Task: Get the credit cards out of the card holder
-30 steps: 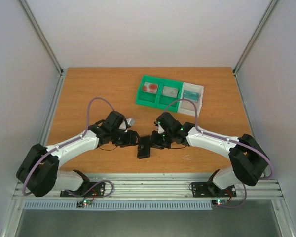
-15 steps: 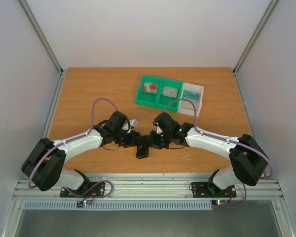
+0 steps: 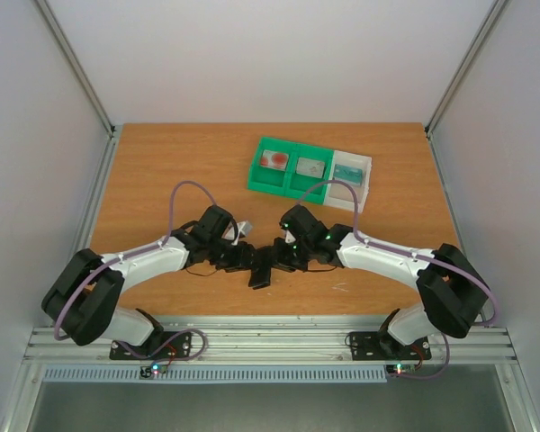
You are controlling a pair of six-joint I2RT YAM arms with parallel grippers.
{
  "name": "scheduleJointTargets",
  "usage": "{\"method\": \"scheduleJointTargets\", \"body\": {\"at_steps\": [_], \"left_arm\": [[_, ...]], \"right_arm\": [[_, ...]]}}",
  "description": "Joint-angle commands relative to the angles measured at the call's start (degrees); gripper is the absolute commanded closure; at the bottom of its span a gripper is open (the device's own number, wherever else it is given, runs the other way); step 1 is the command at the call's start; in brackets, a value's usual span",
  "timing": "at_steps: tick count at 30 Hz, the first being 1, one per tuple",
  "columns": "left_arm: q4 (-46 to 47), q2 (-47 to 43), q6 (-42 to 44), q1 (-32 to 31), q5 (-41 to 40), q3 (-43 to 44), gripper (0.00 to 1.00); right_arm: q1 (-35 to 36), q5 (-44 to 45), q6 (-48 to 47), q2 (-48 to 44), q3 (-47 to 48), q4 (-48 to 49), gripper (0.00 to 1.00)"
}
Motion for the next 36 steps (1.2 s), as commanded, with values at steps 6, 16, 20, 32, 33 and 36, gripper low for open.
{"method": "scheduleJointTargets", "body": {"at_steps": [6, 16, 20, 32, 33, 36], "left_arm": [[-3.73, 1.45, 4.29, -0.54, -2.10, 0.50, 0.65], [-7.93, 2.67, 6.33, -0.55, -5.59, 1.77, 0.99], [-9.11, 1.71, 6.35, -0.55, -6.47, 1.48, 1.00], [-12.40, -2.35, 6.22, -0.53, -10.41, 0.45, 1.00], [-12.59, -2.80, 6.01, -0.51, -10.76, 0.25, 0.99], [-13.03, -4.42, 5.38, -0.55, -11.35, -0.25, 1.00]], "right_arm": [[0.46, -1.19, 0.91, 1.36, 0.34, 4.23, 0.99], [0.44, -0.82, -0.32, 2.90, -0.52, 3.63, 0.99], [0.43, 1.20, -1.34, 3.73, -1.12, 2.23, 0.99], [0.30, 6.16, -3.60, 3.76, -3.31, -0.60, 0.99], [0.34, 6.37, -3.70, 3.75, -3.52, -0.60, 0.99], [0.35, 7.00, -4.02, 3.97, -3.90, -0.63, 0.99]]}}
